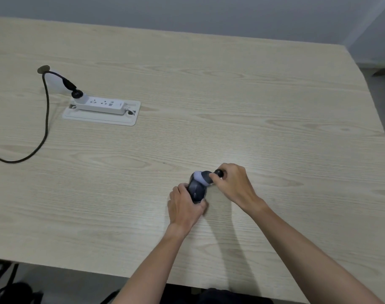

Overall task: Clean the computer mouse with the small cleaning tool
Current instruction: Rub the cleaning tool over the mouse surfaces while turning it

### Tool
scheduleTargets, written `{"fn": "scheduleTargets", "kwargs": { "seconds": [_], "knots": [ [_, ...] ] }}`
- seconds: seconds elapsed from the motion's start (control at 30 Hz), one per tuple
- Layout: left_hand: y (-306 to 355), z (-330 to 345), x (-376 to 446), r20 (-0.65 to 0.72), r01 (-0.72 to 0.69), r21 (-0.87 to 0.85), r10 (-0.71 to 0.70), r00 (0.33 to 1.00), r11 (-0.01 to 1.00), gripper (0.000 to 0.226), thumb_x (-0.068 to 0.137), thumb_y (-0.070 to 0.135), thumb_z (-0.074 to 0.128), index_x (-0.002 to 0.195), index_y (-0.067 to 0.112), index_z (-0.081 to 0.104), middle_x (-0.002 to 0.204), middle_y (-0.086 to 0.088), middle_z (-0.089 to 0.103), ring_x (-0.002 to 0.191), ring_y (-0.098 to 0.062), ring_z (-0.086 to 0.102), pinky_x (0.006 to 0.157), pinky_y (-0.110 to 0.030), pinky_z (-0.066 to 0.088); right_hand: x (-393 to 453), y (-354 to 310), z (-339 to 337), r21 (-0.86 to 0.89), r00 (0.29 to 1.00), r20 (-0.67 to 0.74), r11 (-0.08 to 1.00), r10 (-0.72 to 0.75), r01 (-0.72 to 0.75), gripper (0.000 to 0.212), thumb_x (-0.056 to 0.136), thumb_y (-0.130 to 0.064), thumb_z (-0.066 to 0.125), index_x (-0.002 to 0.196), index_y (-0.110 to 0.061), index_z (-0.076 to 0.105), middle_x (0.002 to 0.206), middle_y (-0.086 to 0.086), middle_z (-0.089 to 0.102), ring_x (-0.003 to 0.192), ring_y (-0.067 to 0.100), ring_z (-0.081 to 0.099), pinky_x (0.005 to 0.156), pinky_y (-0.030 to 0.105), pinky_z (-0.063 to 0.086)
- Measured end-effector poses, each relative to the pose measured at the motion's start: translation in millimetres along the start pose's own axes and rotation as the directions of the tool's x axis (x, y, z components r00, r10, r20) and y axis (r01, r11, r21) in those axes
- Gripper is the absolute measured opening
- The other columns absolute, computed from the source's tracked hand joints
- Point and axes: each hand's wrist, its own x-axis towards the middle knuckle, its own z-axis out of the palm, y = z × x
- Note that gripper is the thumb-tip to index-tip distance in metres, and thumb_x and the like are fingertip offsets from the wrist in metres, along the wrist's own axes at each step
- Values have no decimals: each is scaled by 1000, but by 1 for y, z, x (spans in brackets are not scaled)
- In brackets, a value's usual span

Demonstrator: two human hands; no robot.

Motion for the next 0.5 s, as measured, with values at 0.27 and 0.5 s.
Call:
{"fn": "scheduleTargets", "kwargs": {
  "seconds": [0.27,0.5],
  "knots": [
    [-11,-6,4,94,-122,33,118,989,992,61,72,49,69,122,20,47,112,0,48,104,-21,50,88,-40,49,-2,7,-5,-25,996,-55,997,75,-76,33,88,-31,68,70,-4,63,61,4,60,61,24,57,63,35,45],
    [-13,-8,4,127,-126,27,122,984,992,62,70,43,67,125,24,46,111,1,45,103,-21,48,90,-40,49,-8,11,-2,-32,997,-6,996,83,-83,34,89,-33,68,72,-4,63,64,5,61,63,21,57,57,34,43]
  ]
}}
